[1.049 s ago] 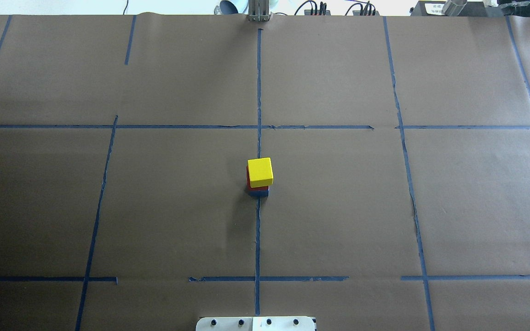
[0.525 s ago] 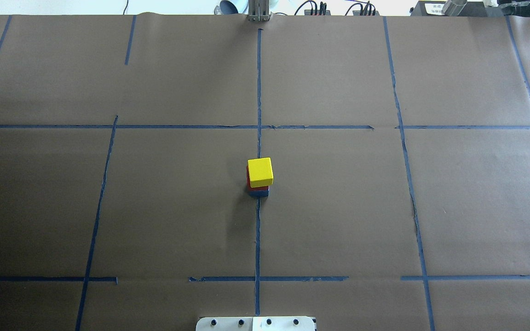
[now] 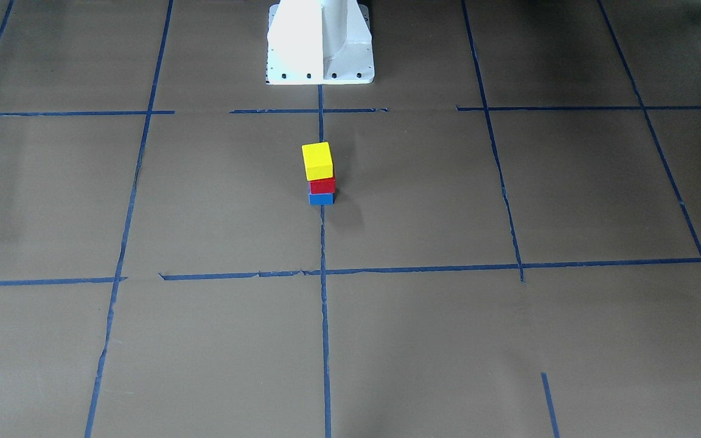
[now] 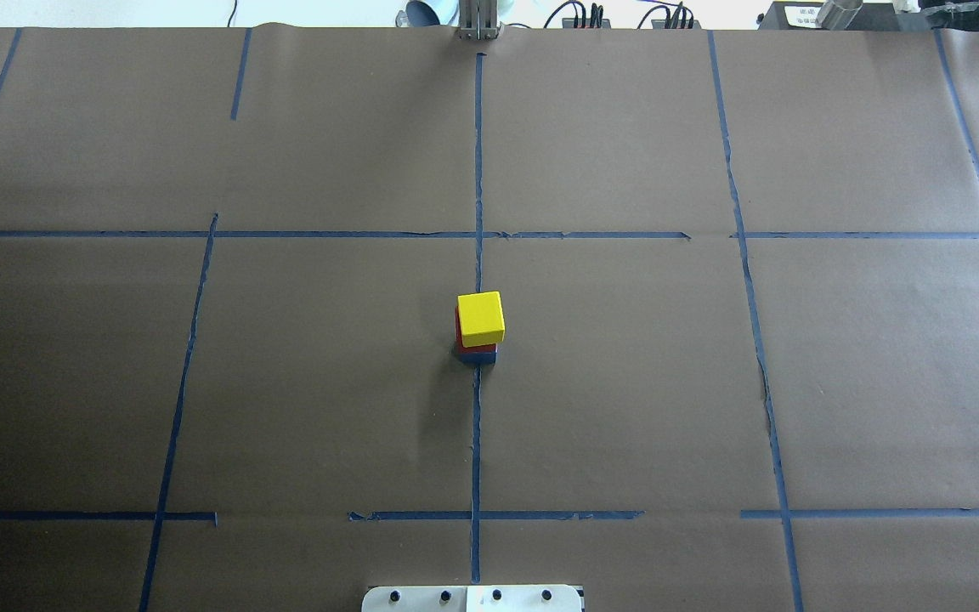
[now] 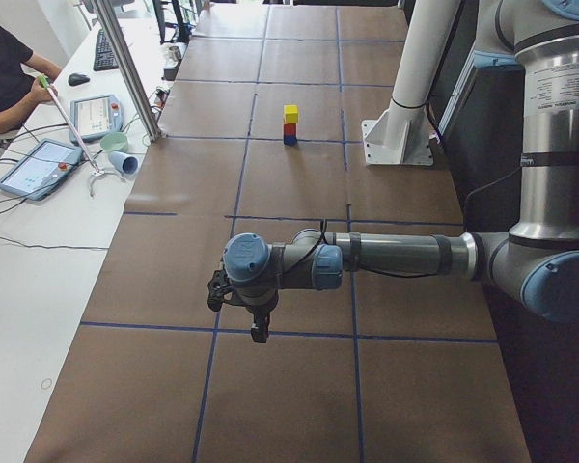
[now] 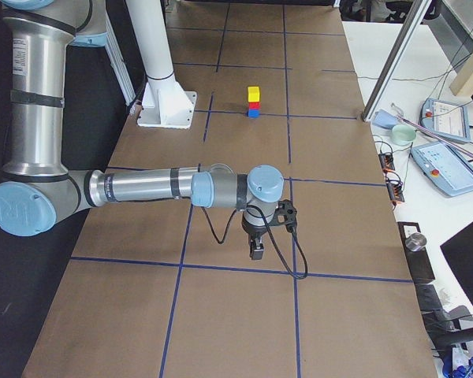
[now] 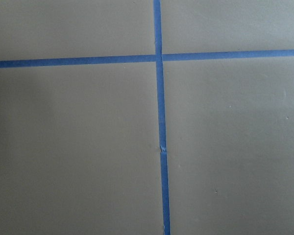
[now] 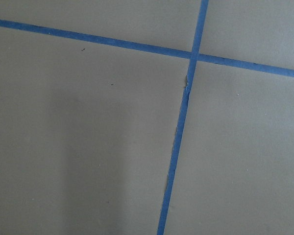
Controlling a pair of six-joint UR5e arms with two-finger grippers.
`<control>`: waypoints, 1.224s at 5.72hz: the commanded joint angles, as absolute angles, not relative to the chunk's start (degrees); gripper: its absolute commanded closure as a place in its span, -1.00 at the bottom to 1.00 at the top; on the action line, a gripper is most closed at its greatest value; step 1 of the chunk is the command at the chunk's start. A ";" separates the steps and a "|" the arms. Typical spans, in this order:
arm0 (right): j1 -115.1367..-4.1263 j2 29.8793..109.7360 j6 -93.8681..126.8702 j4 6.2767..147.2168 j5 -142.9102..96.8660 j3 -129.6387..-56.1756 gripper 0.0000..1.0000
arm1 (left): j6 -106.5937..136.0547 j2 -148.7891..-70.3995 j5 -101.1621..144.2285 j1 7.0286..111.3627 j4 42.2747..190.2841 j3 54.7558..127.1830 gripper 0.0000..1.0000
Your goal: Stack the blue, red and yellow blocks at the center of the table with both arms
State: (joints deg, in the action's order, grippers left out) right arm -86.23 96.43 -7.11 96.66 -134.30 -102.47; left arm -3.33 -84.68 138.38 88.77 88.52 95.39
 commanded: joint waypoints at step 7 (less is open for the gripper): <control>-86.22 96.33 -6.68 96.68 -134.65 -102.13 -1.00 | -3.25 -84.47 138.43 88.77 88.33 96.59 -1.00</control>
